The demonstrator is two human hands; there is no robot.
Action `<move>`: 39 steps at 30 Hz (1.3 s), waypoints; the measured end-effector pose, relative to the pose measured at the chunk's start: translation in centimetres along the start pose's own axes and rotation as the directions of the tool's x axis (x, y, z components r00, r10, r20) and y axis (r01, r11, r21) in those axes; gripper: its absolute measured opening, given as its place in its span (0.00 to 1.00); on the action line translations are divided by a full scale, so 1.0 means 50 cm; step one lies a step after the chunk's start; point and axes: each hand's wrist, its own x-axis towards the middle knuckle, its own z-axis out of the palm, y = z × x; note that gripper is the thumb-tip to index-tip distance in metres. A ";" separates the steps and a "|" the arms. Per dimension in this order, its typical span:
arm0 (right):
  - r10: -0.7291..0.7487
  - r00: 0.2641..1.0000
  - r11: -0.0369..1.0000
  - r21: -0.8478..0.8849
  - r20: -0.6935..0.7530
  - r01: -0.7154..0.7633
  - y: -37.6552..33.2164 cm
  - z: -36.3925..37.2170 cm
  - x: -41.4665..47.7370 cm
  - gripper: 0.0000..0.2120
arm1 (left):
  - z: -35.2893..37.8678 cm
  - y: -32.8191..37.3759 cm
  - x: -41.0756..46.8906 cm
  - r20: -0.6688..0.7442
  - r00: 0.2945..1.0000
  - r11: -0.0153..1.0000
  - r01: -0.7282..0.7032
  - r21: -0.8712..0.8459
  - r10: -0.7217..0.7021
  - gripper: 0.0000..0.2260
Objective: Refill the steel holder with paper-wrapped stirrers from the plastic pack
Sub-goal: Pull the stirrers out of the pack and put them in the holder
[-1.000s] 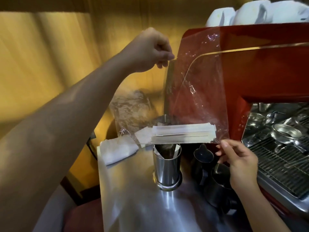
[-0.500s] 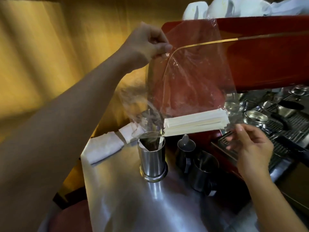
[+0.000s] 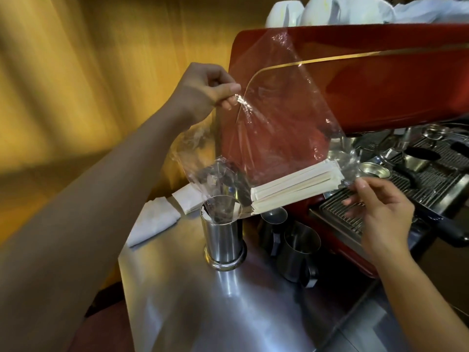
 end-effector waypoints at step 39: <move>0.213 0.924 0.974 -0.141 0.319 -0.176 0.082 0.132 0.023 0.07 | -0.094 -0.160 -0.085 -0.279 0.914 0.955 0.276 -0.105 -0.295 0.06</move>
